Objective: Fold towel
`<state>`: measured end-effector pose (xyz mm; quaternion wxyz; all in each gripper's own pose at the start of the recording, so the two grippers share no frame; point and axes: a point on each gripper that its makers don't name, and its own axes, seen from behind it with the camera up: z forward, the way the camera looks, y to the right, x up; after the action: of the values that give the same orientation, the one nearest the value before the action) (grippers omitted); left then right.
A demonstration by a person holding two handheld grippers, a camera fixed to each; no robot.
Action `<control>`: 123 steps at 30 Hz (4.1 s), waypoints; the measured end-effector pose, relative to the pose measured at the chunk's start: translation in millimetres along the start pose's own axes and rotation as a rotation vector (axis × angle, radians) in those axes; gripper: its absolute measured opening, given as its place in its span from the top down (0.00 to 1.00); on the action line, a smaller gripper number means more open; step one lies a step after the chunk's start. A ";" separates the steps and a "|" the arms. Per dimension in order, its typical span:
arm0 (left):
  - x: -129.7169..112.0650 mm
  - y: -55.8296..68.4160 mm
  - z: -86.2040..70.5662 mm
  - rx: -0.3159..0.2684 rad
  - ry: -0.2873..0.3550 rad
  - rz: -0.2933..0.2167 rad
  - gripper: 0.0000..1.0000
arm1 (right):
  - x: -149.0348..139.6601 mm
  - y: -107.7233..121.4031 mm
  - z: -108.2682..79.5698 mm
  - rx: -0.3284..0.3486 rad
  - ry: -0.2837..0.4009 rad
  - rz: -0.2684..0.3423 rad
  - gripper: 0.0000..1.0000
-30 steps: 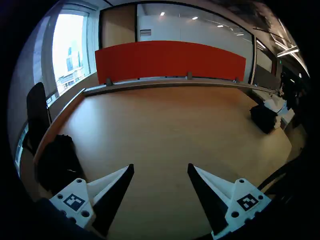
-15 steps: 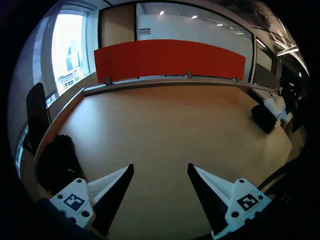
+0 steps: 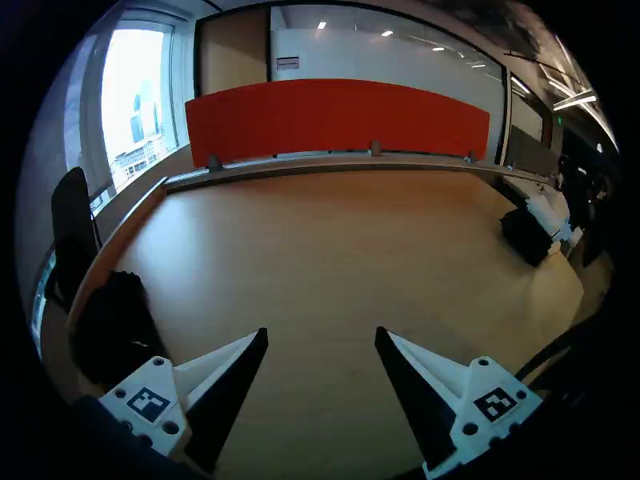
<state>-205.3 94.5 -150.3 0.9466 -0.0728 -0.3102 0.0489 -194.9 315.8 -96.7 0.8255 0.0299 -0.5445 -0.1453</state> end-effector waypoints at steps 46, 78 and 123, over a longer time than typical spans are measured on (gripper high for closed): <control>8.0 -3.4 -1.5 0.008 0.032 -0.035 0.00 | 69.7 -42.6 -40.9 0.017 0.346 0.295 0.07; 16.3 -8.0 1.1 0.003 0.052 -0.057 0.00 | 170.1 -58.1 -125.1 -0.095 0.781 0.330 0.07; 65.6 -40.2 9.0 0.005 0.181 -0.073 0.00 | 277.6 -149.3 -215.6 -0.024 1.089 0.303 0.00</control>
<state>-156.1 64.9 -98.3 0.9721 -0.0630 -0.2259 0.0083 71.1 73.9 32.1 0.9992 0.0127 -0.0367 0.0049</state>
